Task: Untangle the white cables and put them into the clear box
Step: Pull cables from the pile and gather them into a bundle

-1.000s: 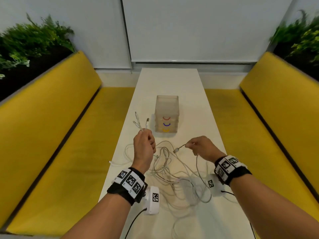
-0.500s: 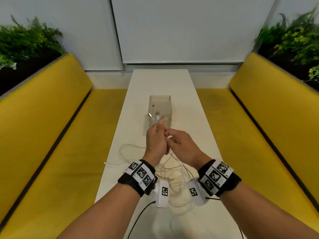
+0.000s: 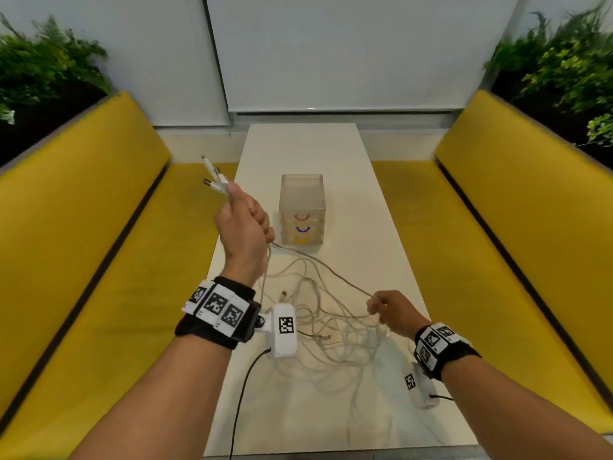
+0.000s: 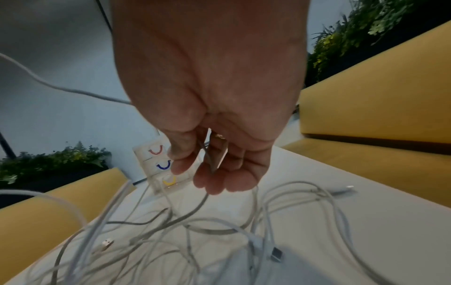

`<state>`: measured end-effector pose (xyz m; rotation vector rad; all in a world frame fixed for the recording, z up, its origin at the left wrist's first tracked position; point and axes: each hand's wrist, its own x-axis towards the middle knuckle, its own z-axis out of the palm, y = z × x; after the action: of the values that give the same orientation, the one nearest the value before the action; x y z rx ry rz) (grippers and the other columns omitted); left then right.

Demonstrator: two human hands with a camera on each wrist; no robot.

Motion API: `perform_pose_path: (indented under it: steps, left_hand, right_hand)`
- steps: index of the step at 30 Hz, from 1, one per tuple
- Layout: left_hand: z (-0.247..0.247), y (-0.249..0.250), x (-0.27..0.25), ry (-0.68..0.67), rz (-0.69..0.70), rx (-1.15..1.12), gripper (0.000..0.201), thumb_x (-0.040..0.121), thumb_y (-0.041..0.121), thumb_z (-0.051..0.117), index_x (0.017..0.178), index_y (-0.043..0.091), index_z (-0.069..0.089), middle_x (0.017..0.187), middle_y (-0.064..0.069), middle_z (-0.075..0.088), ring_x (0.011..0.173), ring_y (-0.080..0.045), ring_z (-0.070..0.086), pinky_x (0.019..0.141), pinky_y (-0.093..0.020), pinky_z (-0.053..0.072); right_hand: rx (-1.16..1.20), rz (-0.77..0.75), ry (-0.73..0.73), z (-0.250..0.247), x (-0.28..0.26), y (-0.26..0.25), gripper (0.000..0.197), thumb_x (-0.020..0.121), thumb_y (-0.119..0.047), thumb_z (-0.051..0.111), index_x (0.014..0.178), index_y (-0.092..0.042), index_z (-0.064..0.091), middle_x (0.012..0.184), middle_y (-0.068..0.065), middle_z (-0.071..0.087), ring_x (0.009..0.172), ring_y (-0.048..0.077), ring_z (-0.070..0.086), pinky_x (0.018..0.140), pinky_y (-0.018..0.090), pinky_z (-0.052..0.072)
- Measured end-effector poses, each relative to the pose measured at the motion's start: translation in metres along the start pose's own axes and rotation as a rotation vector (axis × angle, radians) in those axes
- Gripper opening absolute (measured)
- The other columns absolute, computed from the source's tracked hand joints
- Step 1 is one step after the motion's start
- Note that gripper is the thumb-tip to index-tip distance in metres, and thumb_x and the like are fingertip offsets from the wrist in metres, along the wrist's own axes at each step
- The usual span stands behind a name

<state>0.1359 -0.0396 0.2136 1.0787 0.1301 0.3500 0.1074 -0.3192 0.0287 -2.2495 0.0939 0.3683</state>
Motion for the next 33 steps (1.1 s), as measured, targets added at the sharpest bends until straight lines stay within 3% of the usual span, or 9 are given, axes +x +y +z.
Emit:
perform_pose_path:
  steps: [3, 10, 17, 21, 23, 26, 29, 30, 33]
  left_hand:
    - [-0.001, 0.01, 0.006, 0.007, 0.053, -0.022, 0.051, 0.107, 0.047, 0.036, 0.062, 0.022, 0.035, 0.055, 0.002, 0.024, 0.048, -0.013, 0.017, 0.041, -0.024, 0.017]
    - [-0.003, -0.014, 0.005, -0.032, -0.021, 0.082, 0.046, 0.107, 0.034, 0.041, 0.064, 0.019, 0.035, 0.054, 0.002, 0.025, 0.048, -0.013, 0.017, 0.043, -0.025, 0.015]
    - [-0.004, -0.015, 0.005, 0.006, -0.062, 0.076, 0.044, 0.107, 0.026, 0.04, 0.063, 0.019, 0.035, 0.051, 0.005, 0.027, 0.045, -0.011, 0.018, 0.042, -0.023, 0.015]
    - [-0.008, -0.011, 0.007, 0.004, -0.064, 0.035, 0.044, 0.107, 0.026, 0.04, 0.063, 0.021, 0.034, 0.053, 0.004, 0.026, 0.046, -0.011, 0.017, 0.042, -0.024, 0.015]
    - [-0.011, -0.012, 0.008, -0.005, -0.081, 0.02, 0.044, 0.107, 0.028, 0.04, 0.065, 0.021, 0.033, 0.054, 0.004, 0.025, 0.046, -0.011, 0.016, 0.041, -0.023, 0.014]
    - [-0.018, -0.015, 0.007, -0.026, -0.124, 0.009, 0.044, 0.108, 0.029, 0.039, 0.065, 0.021, 0.031, 0.055, 0.003, 0.023, 0.046, -0.011, 0.015, 0.041, -0.021, 0.014]
    - [-0.025, -0.019, 0.004, -0.062, -0.157, 0.012, 0.044, 0.108, 0.03, 0.038, 0.066, 0.021, 0.032, 0.054, 0.003, 0.022, 0.045, -0.01, 0.014, 0.041, -0.02, 0.013]
    - [-0.027, -0.02, 0.003, -0.071, -0.165, 0.013, 0.044, 0.108, 0.03, 0.038, 0.066, 0.021, 0.032, 0.054, 0.004, 0.022, 0.044, -0.01, 0.014, 0.04, -0.02, 0.013]
    - [-0.033, -0.02, 0.001, -0.083, -0.173, 0.019, 0.043, 0.108, 0.031, 0.039, 0.066, 0.021, 0.032, 0.054, 0.004, 0.022, 0.045, -0.011, 0.014, 0.041, -0.021, 0.012]
  right_hand:
    - [0.1, 0.041, 0.012, -0.004, -0.003, 0.002, 0.026, 0.098, -0.001, 0.048, 0.083, -0.009, 0.067, 0.086, 0.005, 0.069, 0.074, 0.02, 0.061, 0.057, 0.022, 0.047]
    - [0.567, -0.149, 0.233, -0.048, -0.012, -0.103, 0.023, 0.102, -0.001, 0.043, 0.098, -0.001, 0.066, 0.092, 0.02, 0.07, 0.071, 0.028, 0.066, 0.058, 0.038, 0.056]
    - [0.761, -0.6, 0.297, -0.12, -0.054, -0.211, 0.026, 0.107, -0.015, 0.043, 0.118, 0.003, 0.059, 0.096, 0.018, 0.067, 0.078, 0.031, 0.067, 0.066, 0.04, 0.06]
    - [0.695, -0.735, 0.426, -0.141, -0.072, -0.231, 0.024, 0.107, -0.018, 0.045, 0.109, -0.007, 0.066, 0.073, 0.0, 0.063, 0.058, 0.015, 0.051, 0.053, 0.032, 0.051]
    - [0.598, -0.683, 0.435, -0.136, -0.07, -0.223, 0.026, 0.106, -0.021, 0.047, 0.104, -0.008, 0.069, 0.067, -0.002, 0.057, 0.053, 0.013, 0.041, 0.048, 0.032, 0.044]
    - [0.362, -0.461, 0.271, -0.112, -0.062, -0.195, 0.027, 0.105, -0.022, 0.05, 0.101, -0.009, 0.073, 0.058, -0.001, 0.045, 0.049, 0.014, 0.039, 0.048, 0.032, 0.039]
    - [-0.002, -0.268, 0.049, -0.076, -0.05, -0.154, 0.024, 0.104, -0.018, 0.052, 0.1, -0.013, 0.075, 0.067, -0.019, 0.059, 0.05, -0.009, 0.055, 0.052, 0.011, 0.04]
    - [-0.066, -0.23, 0.0, -0.063, -0.044, -0.139, 0.024, 0.104, -0.018, 0.052, 0.101, -0.013, 0.076, 0.075, -0.02, 0.062, 0.055, -0.016, 0.056, 0.056, 0.009, 0.04]
    - [-0.181, -0.077, -0.108, -0.033, -0.03, -0.094, 0.024, 0.102, -0.018, 0.054, 0.093, -0.017, 0.077, 0.076, -0.018, 0.062, 0.053, -0.009, 0.053, 0.051, 0.008, 0.037]
